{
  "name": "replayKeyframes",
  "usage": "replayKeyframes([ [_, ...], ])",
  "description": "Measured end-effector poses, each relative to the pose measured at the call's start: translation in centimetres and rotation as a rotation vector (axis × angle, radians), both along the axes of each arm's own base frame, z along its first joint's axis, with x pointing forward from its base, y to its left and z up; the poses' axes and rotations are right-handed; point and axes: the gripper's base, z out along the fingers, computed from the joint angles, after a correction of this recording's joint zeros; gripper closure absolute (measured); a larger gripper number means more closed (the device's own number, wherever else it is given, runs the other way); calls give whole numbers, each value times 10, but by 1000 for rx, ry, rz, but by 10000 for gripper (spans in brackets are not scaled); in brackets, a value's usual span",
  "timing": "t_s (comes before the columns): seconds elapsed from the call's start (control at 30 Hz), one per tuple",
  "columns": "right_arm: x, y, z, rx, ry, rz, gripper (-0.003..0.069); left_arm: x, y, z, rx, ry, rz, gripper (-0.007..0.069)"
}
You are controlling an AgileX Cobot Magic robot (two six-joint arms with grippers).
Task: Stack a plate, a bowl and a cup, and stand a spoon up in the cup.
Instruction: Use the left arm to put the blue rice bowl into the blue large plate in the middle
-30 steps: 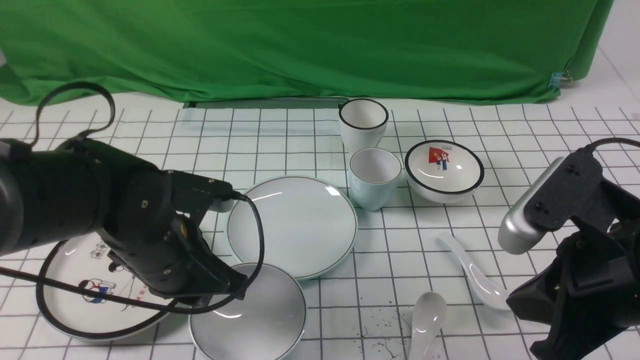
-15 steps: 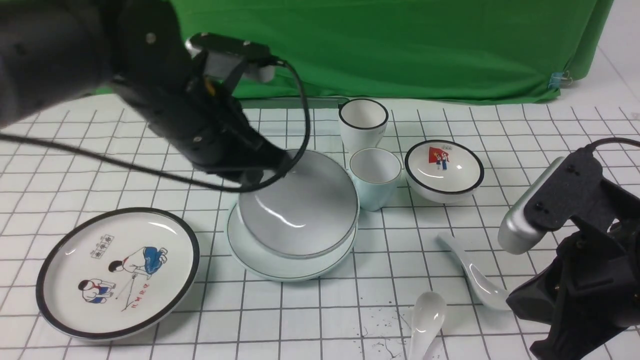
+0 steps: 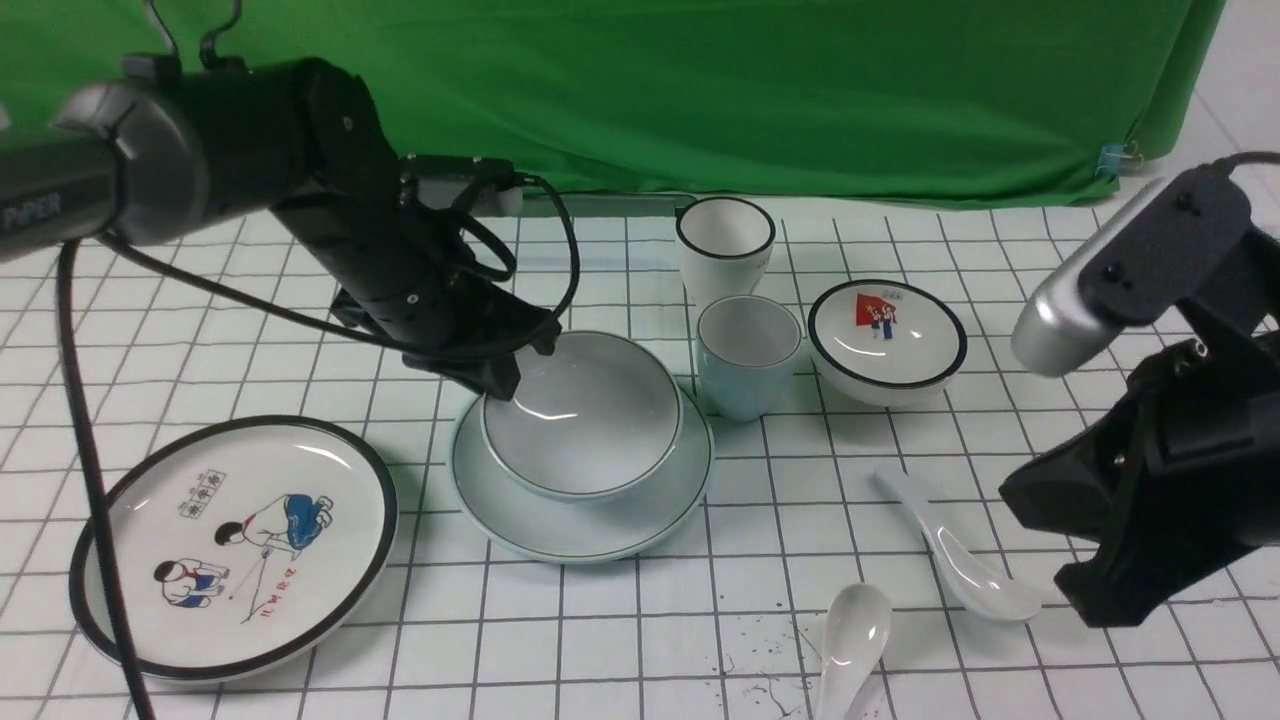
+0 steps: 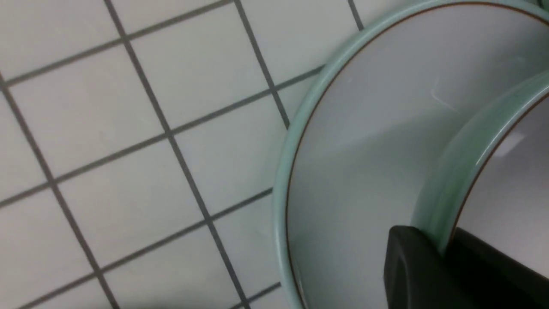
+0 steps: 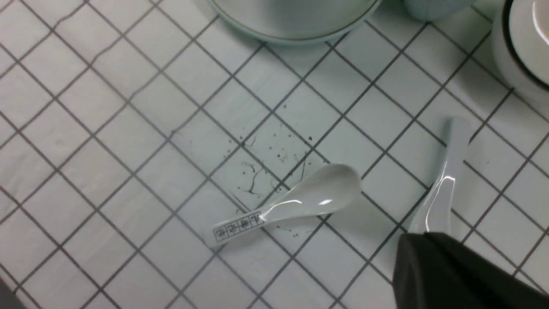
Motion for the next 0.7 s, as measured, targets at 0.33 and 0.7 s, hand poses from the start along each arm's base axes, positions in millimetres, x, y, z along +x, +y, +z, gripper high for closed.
replayKeyframes([
  [0.33, 40, 17, 0, -128, 56, -12, 649, 4, 1, -10, 20, -4, 0, 614],
  [0.7, 103, 18, 10, -143, 85, -113, 649, -1, 3, 17, 45, -33, -28, 282],
])
